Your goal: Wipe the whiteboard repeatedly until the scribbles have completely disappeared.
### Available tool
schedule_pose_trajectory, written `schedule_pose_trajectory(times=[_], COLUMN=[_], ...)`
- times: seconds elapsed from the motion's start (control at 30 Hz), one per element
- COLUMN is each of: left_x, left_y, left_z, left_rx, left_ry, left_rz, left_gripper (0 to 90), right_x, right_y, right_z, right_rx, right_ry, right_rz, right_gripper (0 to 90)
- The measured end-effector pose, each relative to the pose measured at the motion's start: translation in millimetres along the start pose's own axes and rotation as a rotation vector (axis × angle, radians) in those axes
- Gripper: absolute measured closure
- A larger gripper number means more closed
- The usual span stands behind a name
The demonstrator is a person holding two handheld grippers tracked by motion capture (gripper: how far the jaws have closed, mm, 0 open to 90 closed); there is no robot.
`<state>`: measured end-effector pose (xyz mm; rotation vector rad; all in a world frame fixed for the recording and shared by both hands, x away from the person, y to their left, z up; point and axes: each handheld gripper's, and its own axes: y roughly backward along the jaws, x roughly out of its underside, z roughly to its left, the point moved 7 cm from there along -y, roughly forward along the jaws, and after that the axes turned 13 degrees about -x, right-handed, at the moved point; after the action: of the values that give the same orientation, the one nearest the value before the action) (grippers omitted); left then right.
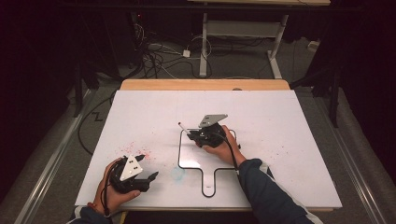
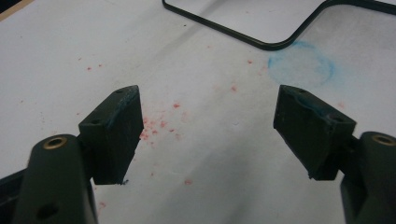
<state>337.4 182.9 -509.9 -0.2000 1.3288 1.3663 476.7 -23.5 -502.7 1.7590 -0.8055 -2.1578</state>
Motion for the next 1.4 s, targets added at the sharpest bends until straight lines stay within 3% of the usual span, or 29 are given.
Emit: schedule_pose_trajectory(times=[0.07, 0.13, 0.3, 0.4, 0.63, 0.67, 0.93, 1.17, 1.2, 1.4], left_x=[-0.2, -0.5, -0.2, 1.3, 0.7, 0.7, 0.0, 1.1, 1.2, 1.2], left_y=[-0.3, -0.6, -0.3, 0.5, 0.8, 0.7, -0.2, -0.1, -0.1, 0.3], left_z=[-0.1, -0.1, -0.6, -0.7, 0.4, 0.3, -0.5, -1.3, -1.2, -1.2], left_rx=[0.001, 0.0, 0.002, 0.007, 0.004, 0.004, 0.006, 0.012, 0.012, 0.012], left_ry=[0.001, 0.0, 0.0, 0.012, 0.005, 0.007, 0.0, 0.008, 0.007, 0.006], left_rz=[0.001, 0.001, 0.001, 0.008, -0.002, 0.0, 0.001, 0.01, 0.01, 0.009], left_gripper=[23.0, 23.0, 23.0, 23.0, 22.9, 23.0, 23.0, 22.9, 23.0, 23.0], right_x=[-1.1, -5.0, -9.1, -8.5, 2.8, 4.2, 9.2, -0.1, -3.0, -10.3], right_y=[-2.4, -12.7, -21.7, -20.8, 2.5, 6.1, 17.3, -1.7, -9.1, -24.5], right_z=[3.8, 16.6, 24.4, 20.4, -14.3, -18.7, -32.5, -6.6, 2.8, 18.6], right_rx=[-0.018, -0.064, -0.084, -0.072, 0.022, 0.031, 0.066, -0.014, -0.035, -0.07], right_ry=[0.003, 0.028, 0.024, 0.043, -0.037, -0.032, -0.074, -0.025, -0.019, 0.01], right_rz=[-0.001, 0.008, 0.009, 0.023, 0.014, 0.018, 0.006, 0.017, 0.02, 0.034], right_gripper=[82.1, 82.1, 82.1, 82.1, 82.1, 82.1, 82.1, 82.1, 82.1, 82.0])
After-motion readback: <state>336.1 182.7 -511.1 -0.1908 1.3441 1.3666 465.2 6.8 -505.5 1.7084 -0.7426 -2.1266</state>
